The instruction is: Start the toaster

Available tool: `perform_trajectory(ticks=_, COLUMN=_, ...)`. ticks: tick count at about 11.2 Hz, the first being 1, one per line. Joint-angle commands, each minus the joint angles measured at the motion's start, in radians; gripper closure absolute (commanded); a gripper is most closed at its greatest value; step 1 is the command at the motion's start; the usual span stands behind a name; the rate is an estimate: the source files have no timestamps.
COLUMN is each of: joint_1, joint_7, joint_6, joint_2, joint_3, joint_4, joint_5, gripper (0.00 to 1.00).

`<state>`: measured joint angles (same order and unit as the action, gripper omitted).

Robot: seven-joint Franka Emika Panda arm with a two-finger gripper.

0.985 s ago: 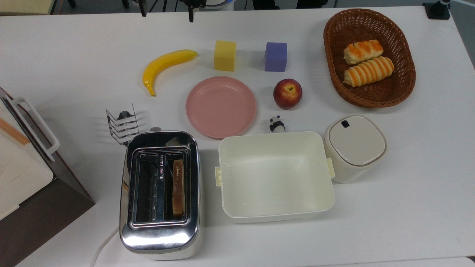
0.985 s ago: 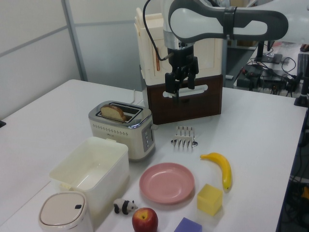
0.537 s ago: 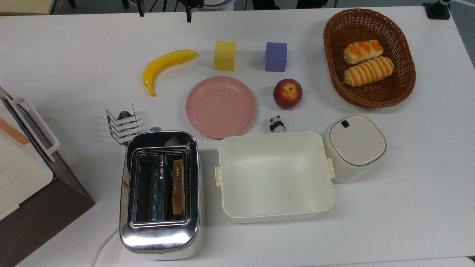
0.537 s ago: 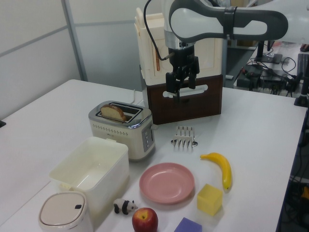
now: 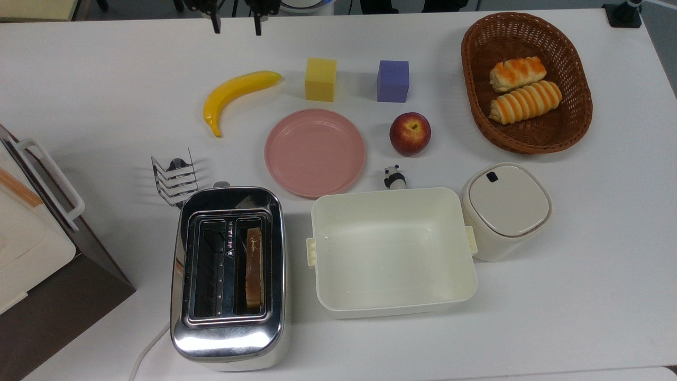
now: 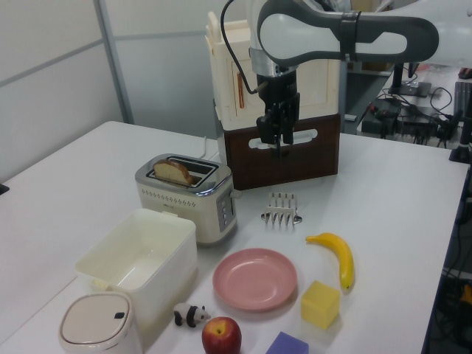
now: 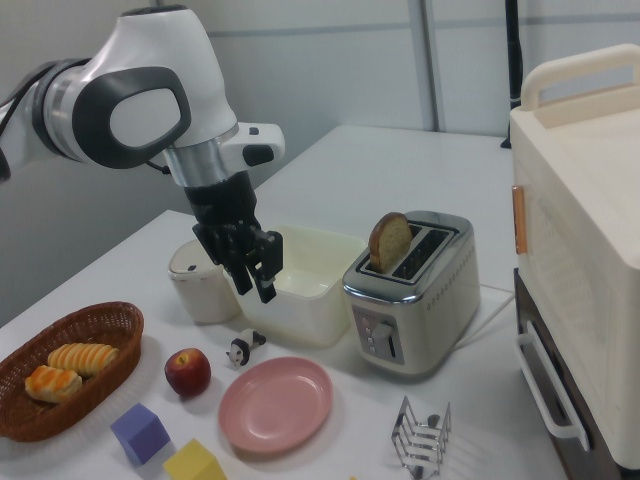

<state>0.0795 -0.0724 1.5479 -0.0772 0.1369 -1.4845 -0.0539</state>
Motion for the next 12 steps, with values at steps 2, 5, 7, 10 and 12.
perform_trajectory(ticks=2, joint_1=0.005, joint_7=-0.052, joint_6=0.011, joint_2=0.017, joint_3=0.007, joint_4=-0.031, joint_5=0.025, gripper=1.0)
perform_trajectory(ticks=5, joint_1=0.002, joint_7=-0.053, joint_6=0.015, joint_2=0.016, joint_3=0.007, joint_4=-0.03, joint_5=0.025, gripper=1.0)
perform_trajectory(ticks=7, joint_1=-0.001, joint_7=-0.058, joint_6=0.021, joint_2=-0.004, joint_3=0.007, joint_4=-0.022, joint_5=0.031, gripper=1.0)
perform_trajectory(ticks=10, joint_1=-0.02, joint_7=-0.085, joint_6=0.085, joint_2=-0.061, joint_3=0.009, joint_4=0.01, joint_5=0.051, gripper=1.0)
perform_trajectory(ticks=12, joint_1=-0.038, joint_7=-0.09, joint_6=0.176, joint_2=-0.102, joint_3=0.009, joint_4=0.009, joint_5=0.069, gripper=1.0)
